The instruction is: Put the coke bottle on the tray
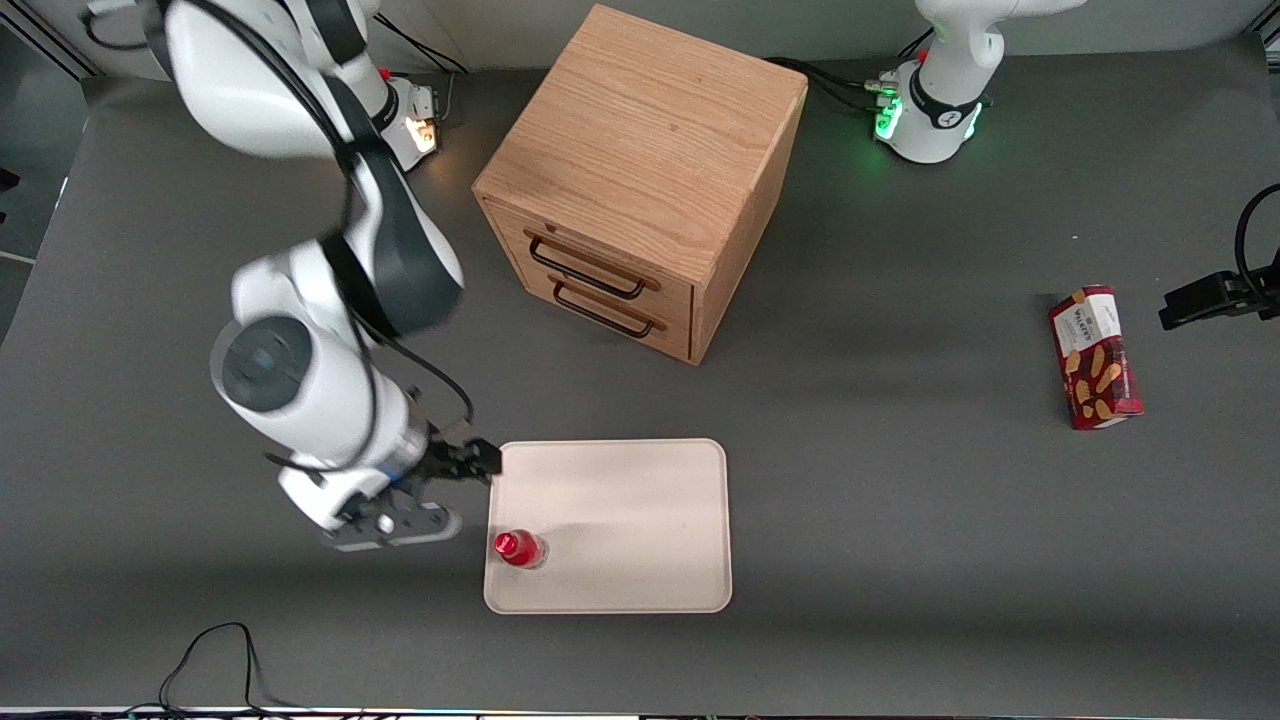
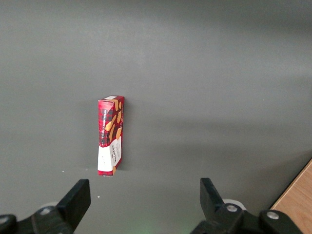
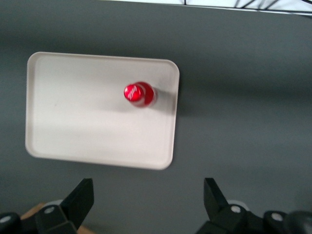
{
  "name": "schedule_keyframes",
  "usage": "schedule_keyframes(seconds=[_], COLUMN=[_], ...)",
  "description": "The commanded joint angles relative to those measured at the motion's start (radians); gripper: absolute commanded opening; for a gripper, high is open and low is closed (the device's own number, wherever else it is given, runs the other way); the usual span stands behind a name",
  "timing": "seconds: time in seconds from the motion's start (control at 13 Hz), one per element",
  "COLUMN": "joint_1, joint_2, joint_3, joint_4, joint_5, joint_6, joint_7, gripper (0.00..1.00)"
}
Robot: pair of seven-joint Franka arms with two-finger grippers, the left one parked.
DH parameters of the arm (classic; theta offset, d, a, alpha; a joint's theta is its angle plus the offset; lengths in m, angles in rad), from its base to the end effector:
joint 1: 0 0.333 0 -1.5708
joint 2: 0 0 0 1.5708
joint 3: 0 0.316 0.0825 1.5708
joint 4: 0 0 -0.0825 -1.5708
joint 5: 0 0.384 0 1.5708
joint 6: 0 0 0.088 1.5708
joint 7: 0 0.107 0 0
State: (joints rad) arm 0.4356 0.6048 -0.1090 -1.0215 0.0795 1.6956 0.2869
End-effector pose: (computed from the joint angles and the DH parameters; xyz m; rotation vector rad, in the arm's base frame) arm 0.6808 0.2649 0.5080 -3.1000 -0.0839 -0.0981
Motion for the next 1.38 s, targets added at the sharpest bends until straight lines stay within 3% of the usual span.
schedule_keyframes(seconds=[0.0, 0.15, 0.31, 0.54, 0.77, 1.08, 1.31], joint_1=[-0.035, -0.127, -0.285, -0.423, -0.437, -0.437, -0.426], joint_2=[-0.302, -0.432, -0.570, -0.648, -0.645, -0.605, -0.577], joint_3=[0.015, 0.046, 0.135, 0.144, 0.057, 0.051, 0.051], joint_4=[-0.306, -0.394, -0.518, -0.592, -0.606, -0.548, -0.500], joint_5=[0.002, -0.004, -0.009, -0.003, 0.002, -0.021, -0.081], joint_6=[-0.033, -0.086, -0.087, -0.079, -0.057, -0.044, -0.048], joint_7=[0.029, 0.017, -0.072, -0.245, -0.356, -0.371, -0.367], gripper=[1.00, 1.00, 1.00, 1.00, 1.00, 1.00, 1.00])
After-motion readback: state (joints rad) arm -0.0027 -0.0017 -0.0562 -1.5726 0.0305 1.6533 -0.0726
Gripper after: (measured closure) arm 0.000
